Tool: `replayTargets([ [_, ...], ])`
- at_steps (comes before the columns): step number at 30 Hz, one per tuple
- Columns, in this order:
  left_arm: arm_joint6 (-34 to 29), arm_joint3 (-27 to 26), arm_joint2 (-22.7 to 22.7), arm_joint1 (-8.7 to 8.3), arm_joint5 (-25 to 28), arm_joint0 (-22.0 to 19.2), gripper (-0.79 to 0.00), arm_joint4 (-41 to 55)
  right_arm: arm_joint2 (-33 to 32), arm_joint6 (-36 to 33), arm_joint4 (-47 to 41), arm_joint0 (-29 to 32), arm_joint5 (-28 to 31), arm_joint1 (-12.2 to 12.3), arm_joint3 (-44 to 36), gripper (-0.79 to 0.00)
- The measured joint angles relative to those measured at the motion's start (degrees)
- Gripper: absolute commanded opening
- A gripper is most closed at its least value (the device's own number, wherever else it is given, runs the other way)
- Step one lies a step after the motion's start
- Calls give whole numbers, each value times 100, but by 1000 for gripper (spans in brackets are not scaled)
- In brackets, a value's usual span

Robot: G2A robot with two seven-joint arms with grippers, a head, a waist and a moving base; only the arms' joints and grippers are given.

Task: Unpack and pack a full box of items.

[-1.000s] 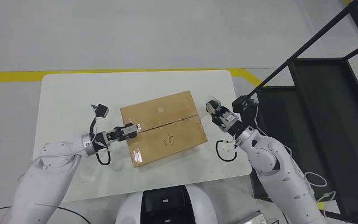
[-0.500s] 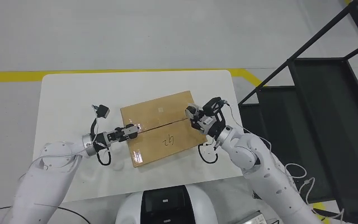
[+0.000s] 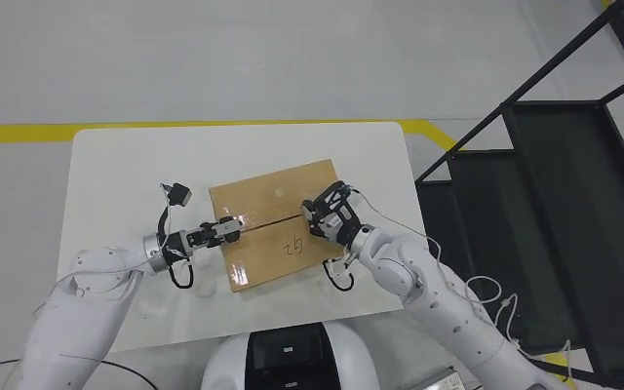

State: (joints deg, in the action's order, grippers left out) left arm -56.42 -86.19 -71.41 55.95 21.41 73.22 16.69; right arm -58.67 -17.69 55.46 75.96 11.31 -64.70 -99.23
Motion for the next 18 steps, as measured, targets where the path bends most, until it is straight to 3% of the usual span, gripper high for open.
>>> replayTargets([
  [6,3,-8,-5,0,0,6,0,4,133,-30,68,-112,-29,-54,133,-785],
  [7,1,-9,-6,0,5,6,0,6,142,-46,76,-124,-28,-60,144,-329],
  [8,-2,-10,-8,0,12,6,0,7,152,-72,82,-141,-24,-66,156,0],
  [18,165,-38,-308,-16,388,122,0,466,38,-328,-104,-34,197,-61,-122,0],
])
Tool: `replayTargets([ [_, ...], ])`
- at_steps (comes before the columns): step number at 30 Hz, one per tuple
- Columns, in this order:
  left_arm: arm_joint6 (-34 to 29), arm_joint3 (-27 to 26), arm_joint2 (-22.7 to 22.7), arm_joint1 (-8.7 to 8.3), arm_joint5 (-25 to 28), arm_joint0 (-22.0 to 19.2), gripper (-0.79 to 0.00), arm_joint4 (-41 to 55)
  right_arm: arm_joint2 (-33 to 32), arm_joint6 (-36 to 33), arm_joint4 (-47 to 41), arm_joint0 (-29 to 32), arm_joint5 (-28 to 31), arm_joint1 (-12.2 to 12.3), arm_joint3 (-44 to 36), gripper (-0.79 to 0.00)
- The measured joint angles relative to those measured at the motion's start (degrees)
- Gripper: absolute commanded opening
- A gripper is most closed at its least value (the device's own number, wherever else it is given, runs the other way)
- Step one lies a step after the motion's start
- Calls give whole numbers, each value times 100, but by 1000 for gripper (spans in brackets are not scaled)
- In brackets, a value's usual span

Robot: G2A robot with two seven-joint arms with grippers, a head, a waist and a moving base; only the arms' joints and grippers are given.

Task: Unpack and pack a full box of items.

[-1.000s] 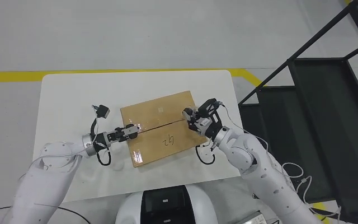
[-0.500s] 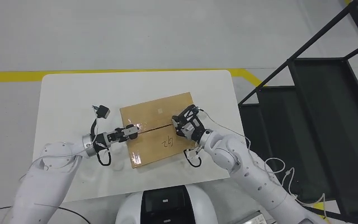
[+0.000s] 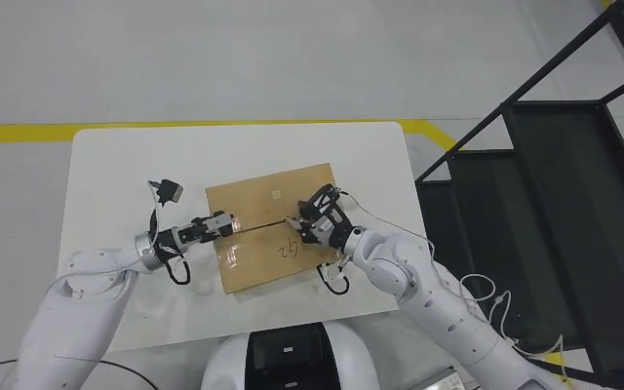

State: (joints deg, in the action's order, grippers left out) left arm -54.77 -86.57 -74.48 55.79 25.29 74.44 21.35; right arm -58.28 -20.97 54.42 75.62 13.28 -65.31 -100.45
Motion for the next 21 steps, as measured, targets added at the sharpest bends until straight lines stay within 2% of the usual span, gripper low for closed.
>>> replayTargets([
  [8,179,17,-1035,-104,631,638,0,1117,-212,-62,-280,143,237,28,-210,0],
  [14,158,208,-1818,-162,782,1113,0,1932,-150,-176,-804,-135,476,-29,77,0],
  [21,-10,171,-2192,-180,796,1359,0,2138,299,-442,-1222,-640,746,-160,526,0],
])
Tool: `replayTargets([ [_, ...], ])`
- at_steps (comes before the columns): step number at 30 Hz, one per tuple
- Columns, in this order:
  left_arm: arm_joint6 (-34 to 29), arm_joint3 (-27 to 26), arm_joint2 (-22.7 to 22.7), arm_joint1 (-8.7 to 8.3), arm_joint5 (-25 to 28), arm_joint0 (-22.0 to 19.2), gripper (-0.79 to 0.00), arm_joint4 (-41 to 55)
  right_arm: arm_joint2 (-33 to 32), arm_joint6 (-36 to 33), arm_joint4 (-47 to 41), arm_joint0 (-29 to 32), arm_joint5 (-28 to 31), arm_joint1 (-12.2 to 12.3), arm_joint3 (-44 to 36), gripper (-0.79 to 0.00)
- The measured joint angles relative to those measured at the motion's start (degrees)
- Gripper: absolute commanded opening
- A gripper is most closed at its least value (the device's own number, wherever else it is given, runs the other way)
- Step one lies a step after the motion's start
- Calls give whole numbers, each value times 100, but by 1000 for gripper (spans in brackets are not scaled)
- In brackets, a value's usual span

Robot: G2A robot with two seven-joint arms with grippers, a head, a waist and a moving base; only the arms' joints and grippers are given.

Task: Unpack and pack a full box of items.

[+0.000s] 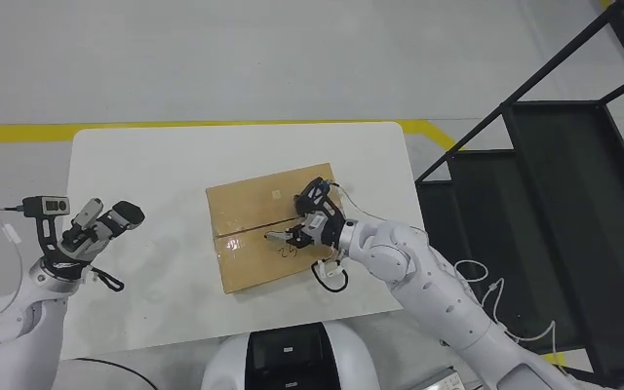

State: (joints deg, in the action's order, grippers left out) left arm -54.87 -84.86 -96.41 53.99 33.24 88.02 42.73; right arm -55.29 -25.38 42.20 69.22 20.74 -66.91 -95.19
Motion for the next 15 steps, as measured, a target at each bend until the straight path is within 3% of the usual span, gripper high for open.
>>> replayTargets([
  [15,68,-235,-200,44,30,205,0,-26,504,-141,283,-21,163,-95,-161,0],
])
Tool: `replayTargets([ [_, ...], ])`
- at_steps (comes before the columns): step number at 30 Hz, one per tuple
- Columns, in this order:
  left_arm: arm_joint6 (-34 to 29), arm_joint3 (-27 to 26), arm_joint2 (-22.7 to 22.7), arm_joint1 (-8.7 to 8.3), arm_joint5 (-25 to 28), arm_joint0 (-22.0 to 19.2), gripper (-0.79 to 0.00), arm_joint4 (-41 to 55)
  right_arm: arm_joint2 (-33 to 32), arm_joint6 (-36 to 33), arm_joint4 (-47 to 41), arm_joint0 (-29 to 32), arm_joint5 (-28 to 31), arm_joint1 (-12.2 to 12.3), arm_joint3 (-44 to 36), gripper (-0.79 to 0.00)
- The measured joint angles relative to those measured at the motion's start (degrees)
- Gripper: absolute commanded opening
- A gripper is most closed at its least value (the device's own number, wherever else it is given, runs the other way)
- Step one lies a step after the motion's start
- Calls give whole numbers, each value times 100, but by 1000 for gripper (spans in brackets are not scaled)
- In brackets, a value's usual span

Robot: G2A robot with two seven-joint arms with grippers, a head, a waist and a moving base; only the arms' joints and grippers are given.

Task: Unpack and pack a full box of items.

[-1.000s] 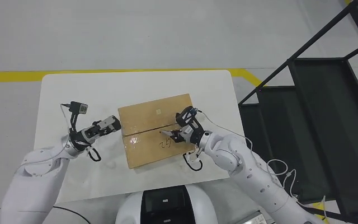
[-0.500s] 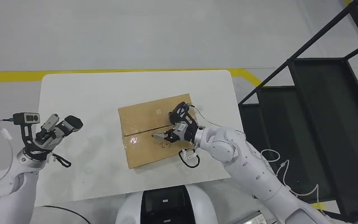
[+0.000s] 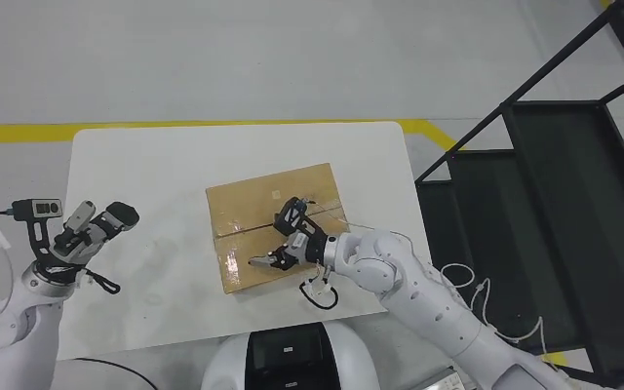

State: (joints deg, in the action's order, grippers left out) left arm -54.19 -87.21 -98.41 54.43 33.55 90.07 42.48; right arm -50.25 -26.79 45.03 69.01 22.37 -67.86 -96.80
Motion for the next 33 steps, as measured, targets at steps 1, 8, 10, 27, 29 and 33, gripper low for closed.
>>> replayTargets([
  [1,6,-8,-6,3,-6,8,0,-7,40,1,2,-31,-4,-14,19,0],
  [8,21,-53,-58,22,-59,48,0,-68,367,40,-49,-417,-111,-164,280,0],
  [10,20,-68,-74,26,-67,60,0,-74,448,28,-90,-520,-129,-205,353,0],
  [27,181,-194,-338,70,-66,263,0,-127,1179,-119,-131,-1073,-174,-550,738,0],
  [29,206,-206,-366,77,-69,289,0,-130,1255,-121,-136,-1139,-178,-596,799,0],
  [33,229,-235,-409,88,-96,329,0,-133,1376,-102,-160,-1263,-197,-684,922,0],
])
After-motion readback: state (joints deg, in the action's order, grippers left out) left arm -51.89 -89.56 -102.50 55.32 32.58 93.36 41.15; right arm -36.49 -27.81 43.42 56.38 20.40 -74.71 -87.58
